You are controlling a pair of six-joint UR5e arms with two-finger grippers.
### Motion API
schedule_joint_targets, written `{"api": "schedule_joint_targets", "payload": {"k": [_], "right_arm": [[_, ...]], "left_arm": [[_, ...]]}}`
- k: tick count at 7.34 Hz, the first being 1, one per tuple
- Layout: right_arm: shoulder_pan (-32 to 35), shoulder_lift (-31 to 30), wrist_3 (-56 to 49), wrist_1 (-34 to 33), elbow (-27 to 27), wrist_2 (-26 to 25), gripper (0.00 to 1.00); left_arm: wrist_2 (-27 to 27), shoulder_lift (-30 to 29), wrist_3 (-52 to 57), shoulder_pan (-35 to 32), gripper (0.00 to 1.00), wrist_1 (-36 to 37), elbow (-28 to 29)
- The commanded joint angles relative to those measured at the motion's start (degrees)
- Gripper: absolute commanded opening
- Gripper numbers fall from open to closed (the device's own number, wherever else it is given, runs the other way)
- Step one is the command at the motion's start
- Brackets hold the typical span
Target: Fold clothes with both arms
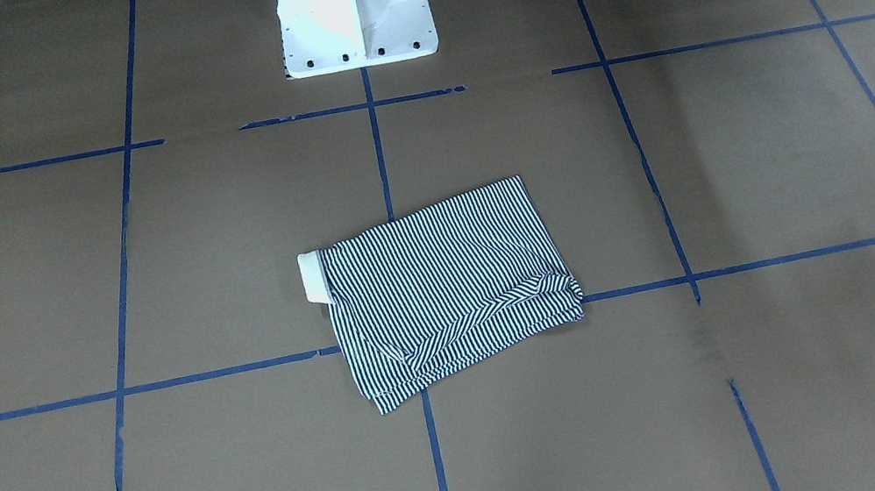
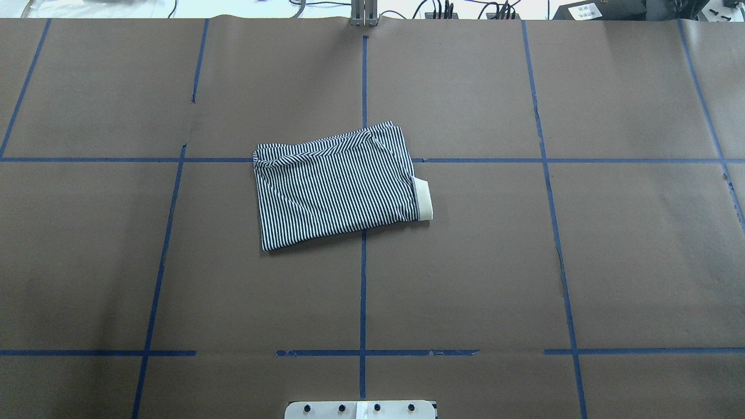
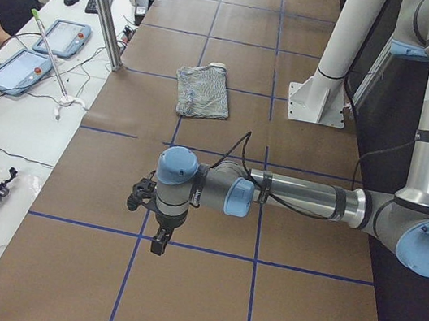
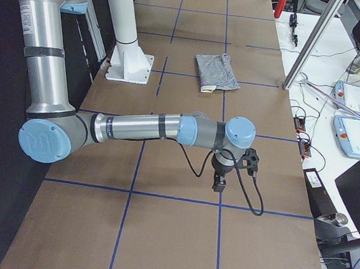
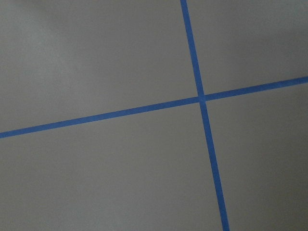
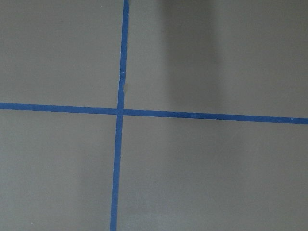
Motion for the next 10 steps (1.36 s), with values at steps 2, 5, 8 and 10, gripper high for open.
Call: {"api": "schedule_joint_targets", "payload": {"k": [2, 5, 8, 10], "right_arm": [[-0.7, -2.0, 0.4, 2.6, -1.6, -0.5, 1.0], [-0.7, -4.0, 0.4, 6.4, -2.8, -0.6, 1.0], [-0.6, -5.7, 0.5, 11.0, -2.6, -2.0, 1.0], [-0.5, -5.5, 0.5, 11.0, -2.4, -1.9, 1.0]], "left_arm": [[-0.1, 0.0, 1.9, 0.0, 1.0, 1.3, -0.1], [-0.1, 0.0, 1.8, 0.0, 1.0, 1.3, -0.1], [-0.1, 0.0, 1.8, 0.0, 1.0, 1.2, -0.1], [-0.2, 0.0, 1.8, 0.0, 1.0, 1.2, -0.1]]}}
